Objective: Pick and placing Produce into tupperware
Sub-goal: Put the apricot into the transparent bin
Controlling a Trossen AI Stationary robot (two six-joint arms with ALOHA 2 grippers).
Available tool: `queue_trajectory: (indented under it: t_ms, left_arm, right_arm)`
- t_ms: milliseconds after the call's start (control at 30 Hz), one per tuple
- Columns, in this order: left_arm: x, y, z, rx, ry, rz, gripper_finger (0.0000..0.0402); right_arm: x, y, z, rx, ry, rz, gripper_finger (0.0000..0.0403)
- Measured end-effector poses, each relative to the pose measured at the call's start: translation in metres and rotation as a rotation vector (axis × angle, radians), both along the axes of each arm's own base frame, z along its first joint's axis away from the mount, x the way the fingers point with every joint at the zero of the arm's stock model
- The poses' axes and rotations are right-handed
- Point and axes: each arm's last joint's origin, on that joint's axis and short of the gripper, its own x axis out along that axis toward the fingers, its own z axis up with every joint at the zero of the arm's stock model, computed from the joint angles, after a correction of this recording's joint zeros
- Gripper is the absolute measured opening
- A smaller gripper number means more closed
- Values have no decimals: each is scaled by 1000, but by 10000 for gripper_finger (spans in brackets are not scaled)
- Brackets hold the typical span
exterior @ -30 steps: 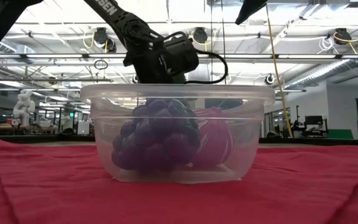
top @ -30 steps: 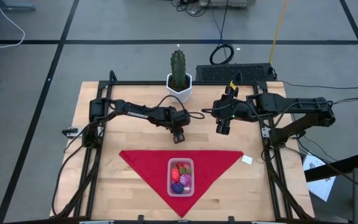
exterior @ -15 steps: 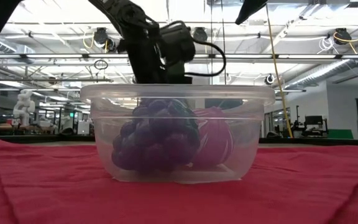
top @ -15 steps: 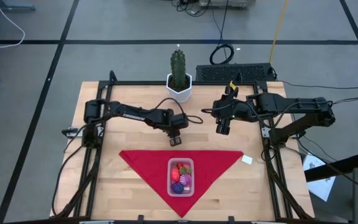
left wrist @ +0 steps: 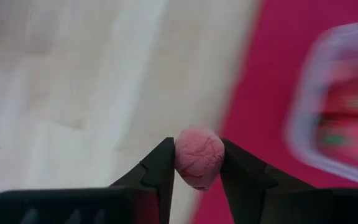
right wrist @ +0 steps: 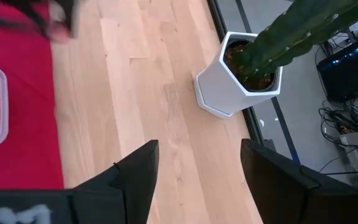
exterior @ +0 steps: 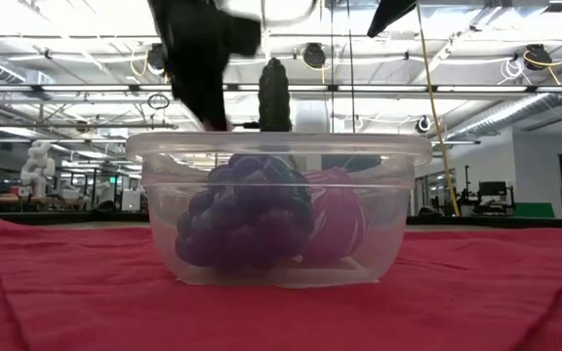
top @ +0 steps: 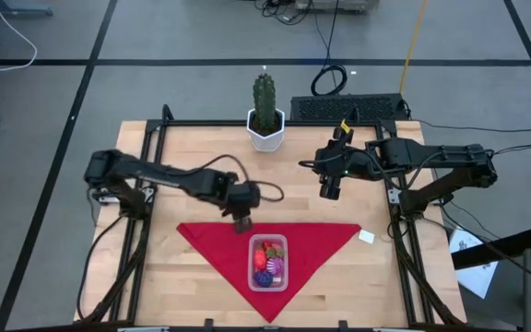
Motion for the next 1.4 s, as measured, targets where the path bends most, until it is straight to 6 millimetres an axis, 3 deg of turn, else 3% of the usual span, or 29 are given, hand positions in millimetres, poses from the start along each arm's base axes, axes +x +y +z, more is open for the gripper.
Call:
queue_trajectory:
  t_ms: [200, 367, 533, 900, 1233, 1400]
  left_arm:
    - [-17, -52, 27, -101, -111, -88, 113]
    - [-19, -91, 29, -156, -187, -160, 113]
    - [-12, -114, 21, -179, -244, -218, 113]
    - [14, -123, -6, -228, -269, -254, 113]
    - [23, -127, -33, -228, -210, -293, 113]
    - [25, -127, -35, -237, -216, -281, 113]
  right_arm:
    - [0, -1, 0, -5, -1, 1, 219]
    - [1, -2, 1, -21, -6, 11, 219]
    - [5, -4, 4, -22, -54, 4, 219]
    - [7, -4, 6, -34, -73, 19, 219]
    - [8, -4, 7, -32, -85, 18, 219]
    - [8, -4, 7, -30, -97, 17, 219]
